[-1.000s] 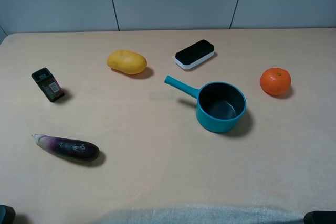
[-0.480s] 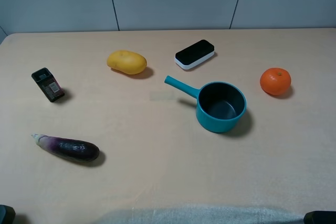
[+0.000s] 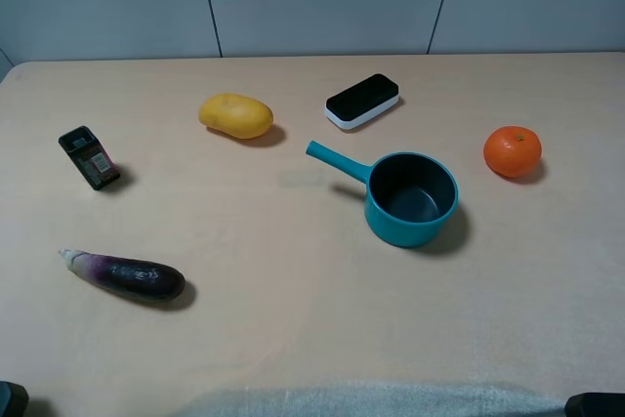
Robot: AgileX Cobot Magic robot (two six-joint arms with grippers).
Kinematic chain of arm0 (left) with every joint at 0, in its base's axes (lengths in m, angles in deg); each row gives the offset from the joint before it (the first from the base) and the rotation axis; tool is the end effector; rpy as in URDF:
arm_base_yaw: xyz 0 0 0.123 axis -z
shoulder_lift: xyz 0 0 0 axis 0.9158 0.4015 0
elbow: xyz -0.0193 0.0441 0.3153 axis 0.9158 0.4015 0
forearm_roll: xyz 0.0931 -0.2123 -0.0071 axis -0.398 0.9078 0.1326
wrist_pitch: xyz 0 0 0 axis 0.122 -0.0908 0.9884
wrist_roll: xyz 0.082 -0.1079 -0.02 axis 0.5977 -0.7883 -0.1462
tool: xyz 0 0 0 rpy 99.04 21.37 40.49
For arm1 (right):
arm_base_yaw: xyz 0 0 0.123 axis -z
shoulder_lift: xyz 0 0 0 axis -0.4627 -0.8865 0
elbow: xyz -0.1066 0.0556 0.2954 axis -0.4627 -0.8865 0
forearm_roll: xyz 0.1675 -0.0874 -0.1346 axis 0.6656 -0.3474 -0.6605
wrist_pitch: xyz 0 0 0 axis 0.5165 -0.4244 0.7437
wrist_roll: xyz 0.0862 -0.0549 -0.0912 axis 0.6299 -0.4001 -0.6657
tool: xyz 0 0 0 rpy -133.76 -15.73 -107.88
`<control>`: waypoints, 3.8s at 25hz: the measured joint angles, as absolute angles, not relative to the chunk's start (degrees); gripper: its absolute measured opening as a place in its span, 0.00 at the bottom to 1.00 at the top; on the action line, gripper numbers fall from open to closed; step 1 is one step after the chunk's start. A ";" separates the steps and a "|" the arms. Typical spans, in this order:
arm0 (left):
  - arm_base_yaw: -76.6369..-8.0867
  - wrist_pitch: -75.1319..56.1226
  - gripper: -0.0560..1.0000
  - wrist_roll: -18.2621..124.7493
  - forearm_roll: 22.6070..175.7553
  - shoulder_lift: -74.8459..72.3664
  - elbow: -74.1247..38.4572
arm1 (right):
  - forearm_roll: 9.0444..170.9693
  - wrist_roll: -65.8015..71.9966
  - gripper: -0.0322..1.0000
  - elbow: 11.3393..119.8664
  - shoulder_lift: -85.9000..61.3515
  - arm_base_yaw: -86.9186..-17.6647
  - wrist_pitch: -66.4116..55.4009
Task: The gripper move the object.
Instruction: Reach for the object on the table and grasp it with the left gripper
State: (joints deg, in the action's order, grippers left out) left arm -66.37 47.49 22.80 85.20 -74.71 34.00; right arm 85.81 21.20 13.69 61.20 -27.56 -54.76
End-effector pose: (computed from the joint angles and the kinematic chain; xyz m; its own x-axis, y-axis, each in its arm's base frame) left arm -0.0154 0.0011 0.2415 -0.4657 0.0667 -0.8824 0.0241 0.9977 0.0627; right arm -0.0135 0.0075 0.2498 -0.4168 -0.0492 -0.9077 -0.0705 0.9973 -0.0216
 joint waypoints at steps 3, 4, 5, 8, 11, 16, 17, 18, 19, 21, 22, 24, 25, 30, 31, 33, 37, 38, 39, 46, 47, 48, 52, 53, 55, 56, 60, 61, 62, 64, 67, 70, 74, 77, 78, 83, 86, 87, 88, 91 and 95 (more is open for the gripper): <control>-66.37 47.49 0.99 22.85 85.20 -74.71 34.00 | 85.81 21.20 0.70 13.69 61.20 -27.56 -54.76; -66.37 47.49 0.99 23.06 85.20 -74.71 34.00 | 85.81 21.20 0.70 13.69 61.20 -27.56 -54.76; -66.37 47.49 0.99 23.27 85.20 -74.71 34.00 | 85.81 21.20 0.70 13.69 61.20 -27.56 -54.76; -66.37 47.49 0.99 23.57 85.18 -74.71 34.00 | 85.81 21.20 0.70 13.69 61.20 -27.56 -54.76; -66.37 47.49 0.99 23.83 85.18 -74.71 34.00 | 85.81 21.20 0.70 13.69 61.20 -27.56 -54.76; -66.37 47.49 0.99 23.88 85.18 -74.71 34.00 | 85.81 21.20 0.70 13.69 61.20 -27.56 -54.76; -66.37 47.49 0.99 23.88 85.18 -74.71 34.00 | 85.81 21.20 0.70 13.69 61.20 -27.56 -54.76; -66.37 47.49 0.99 23.88 85.18 -74.71 34.00 | 85.81 21.20 0.70 13.69 61.20 -27.56 -54.76; -66.37 47.49 0.99 23.88 85.18 -74.71 34.00 | 85.81 21.20 0.70 13.69 61.20 -27.56 -54.76; -66.37 47.49 0.99 23.88 85.18 -74.71 34.00 | 85.81 21.20 0.70 13.69 61.20 -27.56 -54.76; -66.37 47.49 0.99 23.88 85.18 -74.71 34.00 | 85.81 21.20 0.70 13.69 61.20 -27.56 -54.76; -66.37 47.49 0.99 23.88 85.18 -74.71 34.00 | 85.81 21.20 0.70 13.69 61.20 -27.56 -54.76; -66.37 47.49 0.99 23.88 85.18 -74.71 34.00 | 85.81 21.20 0.70 13.69 61.20 -27.56 -54.76; -66.37 47.49 0.99 23.88 85.18 -74.71 34.00 | 85.81 21.20 0.70 13.69 61.20 -27.56 -54.76; -66.37 47.49 0.99 23.88 85.18 -74.71 34.00 | 85.81 21.20 0.70 13.69 61.20 -27.56 -54.76; -66.37 47.49 0.99 23.88 85.13 -73.98 34.00 | 85.81 21.20 0.70 13.69 61.20 -27.56 -54.76; -66.37 47.43 0.99 23.88 85.02 -67.48 33.94 | 85.81 21.20 0.70 13.69 61.20 -27.56 -54.76; -66.37 47.32 0.99 23.88 85.02 -65.41 33.94 | 85.81 21.20 0.70 13.69 61.20 -27.56 -54.76; -66.37 47.20 0.99 23.88 85.02 -63.30 33.81 | 85.81 21.20 0.70 13.69 61.20 -27.56 -54.76; -66.37 43.89 0.99 23.93 85.02 -49.54 29.50 | 85.81 21.20 0.70 13.69 61.20 -27.56 -54.76; -66.37 43.71 0.99 23.93 85.02 -47.58 28.50 | 85.81 21.20 0.70 13.69 61.20 -27.56 -54.76; -66.37 43.54 0.99 23.93 85.02 -45.94 27.49 | 85.81 21.20 0.70 13.69 61.20 -27.56 -54.76; -66.37 42.87 0.99 23.93 85.02 -38.45 24.00 | 85.81 21.20 0.70 13.69 61.20 -27.56 -54.76; -66.37 42.45 0.99 23.93 85.02 -36.51 23.36 | 85.81 21.20 0.70 13.69 61.20 -27.56 -54.76; -66.37 41.43 0.99 23.93 84.83 -32.94 22.06 | 85.81 21.20 0.70 13.69 61.20 -27.56 -54.76; -66.37 41.00 0.99 23.93 84.51 -31.01 21.52 | 85.81 21.20 0.70 13.69 61.20 -27.56 -54.76; -66.37 38.70 0.99 23.93 83.71 -23.59 19.83 | 85.81 21.20 0.70 13.69 61.20 -27.56 -54.76; -66.37 38.28 0.99 23.93 83.71 -21.62 19.13 | 85.81 21.20 0.70 13.69 61.20 -27.56 -54.76; -66.37 38.13 0.99 23.93 83.68 -20.02 18.37 | 85.81 21.20 0.70 13.69 61.20 -27.56 -54.76; -66.37 37.73 0.99 23.93 83.68 -16.58 17.01 | 85.81 21.20 0.70 13.69 61.20 -27.56 -54.76; -66.37 37.32 0.99 23.99 83.21 -12.53 14.77 | 85.81 21.20 0.70 13.69 61.20 -27.56 -54.76; -66.37 37.32 0.99 24.11 81.74 -9.17 12.37 | 85.81 21.20 0.70 13.69 61.20 -27.56 -54.76; -66.37 37.32 0.99 24.11 79.82 -5.50 9.67 | 85.81 21.20 0.70 13.69 61.20 -27.56 -54.76; -66.37 37.32 0.99 24.11 79.45 -2.42 7.55 | 85.81 21.20 0.70 13.69 61.20 -27.56 -54.76; -66.37 37.32 0.99 24.11 79.45 -1.12 6.96 | 85.81 21.20 0.70 13.69 61.20 -27.56 -54.76; -66.37 37.38 0.99 26.32 79.33 4.68 5.12 | 85.81 21.20 0.70 13.69 61.20 -27.56 -54.76; -66.37 37.25 0.99 30.59 79.27 6.18 5.09 | 85.81 21.20 0.70 13.69 61.20 -27.56 -54.76; -66.37 37.08 0.99 32.26 79.22 6.25 5.09 | 85.81 21.20 0.70 13.69 61.20 -27.56 -54.76; -66.37 36.78 0.99 33.74 79.23 6.29 5.05 | 85.81 21.20 0.70 13.69 61.20 -27.56 -54.76; -66.37 36.19 0.99 39.77 79.23 6.29 4.81 | 85.81 21.20 0.70 13.69 61.20 -27.56 -54.76; -66.37 36.06 0.99 48.72 79.23 7.60 4.81 | 85.81 21.20 0.70 13.69 61.20 -27.56 -54.76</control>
State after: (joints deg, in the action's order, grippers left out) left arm -66.37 36.06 48.72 79.23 7.60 4.81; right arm 85.81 21.20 13.69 61.20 -27.56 -54.76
